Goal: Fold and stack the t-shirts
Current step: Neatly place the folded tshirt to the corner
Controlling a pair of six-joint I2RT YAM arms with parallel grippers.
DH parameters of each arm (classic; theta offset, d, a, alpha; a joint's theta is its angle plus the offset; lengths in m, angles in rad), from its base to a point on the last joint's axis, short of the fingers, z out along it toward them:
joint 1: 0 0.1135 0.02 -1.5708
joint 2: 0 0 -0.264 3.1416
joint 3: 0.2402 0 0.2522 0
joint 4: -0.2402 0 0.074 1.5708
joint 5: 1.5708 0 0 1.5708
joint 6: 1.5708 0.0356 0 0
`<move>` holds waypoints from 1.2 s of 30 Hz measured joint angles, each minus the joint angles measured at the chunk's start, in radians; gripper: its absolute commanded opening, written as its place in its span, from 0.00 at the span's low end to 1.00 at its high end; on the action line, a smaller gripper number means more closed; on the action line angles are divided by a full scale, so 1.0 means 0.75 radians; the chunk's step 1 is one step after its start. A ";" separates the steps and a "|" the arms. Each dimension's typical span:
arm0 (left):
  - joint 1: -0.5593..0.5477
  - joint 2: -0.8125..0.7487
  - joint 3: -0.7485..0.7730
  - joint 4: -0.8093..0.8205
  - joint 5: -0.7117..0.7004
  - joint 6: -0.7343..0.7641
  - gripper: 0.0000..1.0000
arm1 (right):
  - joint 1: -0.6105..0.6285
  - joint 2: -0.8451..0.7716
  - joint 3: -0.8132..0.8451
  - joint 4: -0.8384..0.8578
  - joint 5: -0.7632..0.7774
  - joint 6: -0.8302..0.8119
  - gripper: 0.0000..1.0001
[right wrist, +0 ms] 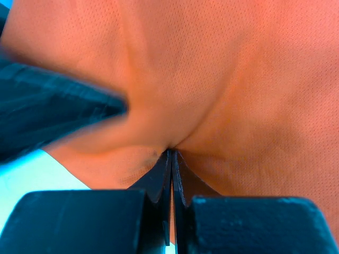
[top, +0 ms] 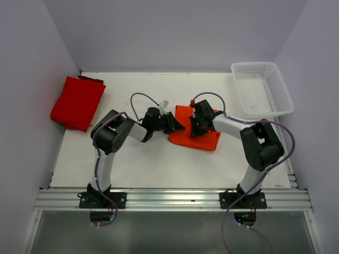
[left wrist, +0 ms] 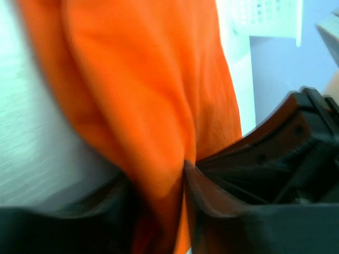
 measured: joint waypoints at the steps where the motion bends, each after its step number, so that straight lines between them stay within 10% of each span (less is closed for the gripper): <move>1: 0.000 0.015 0.007 -0.009 -0.002 -0.004 0.00 | 0.001 0.000 0.000 0.001 0.001 0.001 0.00; 14: 0.013 0.012 -0.017 -0.006 0.011 0.001 0.00 | 0.005 -0.083 -0.089 0.081 -0.105 -0.003 0.00; 23: 0.100 -0.387 -0.181 -0.263 -0.055 0.097 0.00 | 0.013 -0.459 -0.113 0.069 -0.208 -0.026 0.32; 36: 0.345 -0.776 -0.190 -0.504 -0.181 0.213 0.00 | 0.014 -0.644 -0.126 -0.042 -0.172 -0.030 0.27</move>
